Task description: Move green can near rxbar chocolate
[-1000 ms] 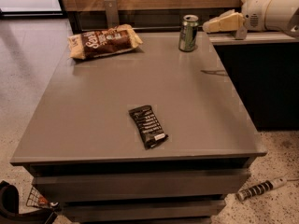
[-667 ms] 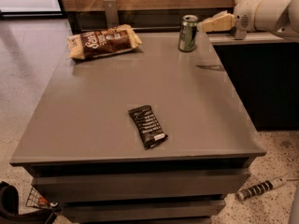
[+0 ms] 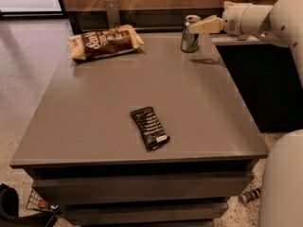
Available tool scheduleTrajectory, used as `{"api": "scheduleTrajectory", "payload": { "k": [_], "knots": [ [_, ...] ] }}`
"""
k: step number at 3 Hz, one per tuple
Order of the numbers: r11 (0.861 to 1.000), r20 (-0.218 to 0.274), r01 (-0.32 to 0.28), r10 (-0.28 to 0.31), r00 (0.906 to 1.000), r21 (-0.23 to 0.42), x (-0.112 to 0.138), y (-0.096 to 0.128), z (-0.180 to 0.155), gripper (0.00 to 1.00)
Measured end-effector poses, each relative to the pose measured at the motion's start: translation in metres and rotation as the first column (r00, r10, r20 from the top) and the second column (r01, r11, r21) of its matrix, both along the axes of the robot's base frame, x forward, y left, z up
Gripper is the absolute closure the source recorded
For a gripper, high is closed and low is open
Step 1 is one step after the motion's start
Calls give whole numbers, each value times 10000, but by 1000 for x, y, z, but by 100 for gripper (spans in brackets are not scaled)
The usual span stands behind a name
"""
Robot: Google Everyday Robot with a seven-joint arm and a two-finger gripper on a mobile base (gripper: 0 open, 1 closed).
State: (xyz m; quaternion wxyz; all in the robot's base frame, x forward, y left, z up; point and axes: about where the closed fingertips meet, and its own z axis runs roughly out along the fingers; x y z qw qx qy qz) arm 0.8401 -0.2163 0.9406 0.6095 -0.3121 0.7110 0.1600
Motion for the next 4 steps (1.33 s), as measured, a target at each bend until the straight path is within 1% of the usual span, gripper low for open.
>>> {"api": "scheduleTrajectory", "payload": {
  "k": [1,2,3,4],
  "knots": [
    [9983,-75,-298,302,9995,492,13,14,-12,0],
    [9924,-127,-608,625,9980,1067,18,24,-27,0],
    [9824,-119,-922,954,9954,1624,19,33,-39,0],
    [9704,124,-1266,1268,9919,2055,20,44,-46,18]
  ]
}}
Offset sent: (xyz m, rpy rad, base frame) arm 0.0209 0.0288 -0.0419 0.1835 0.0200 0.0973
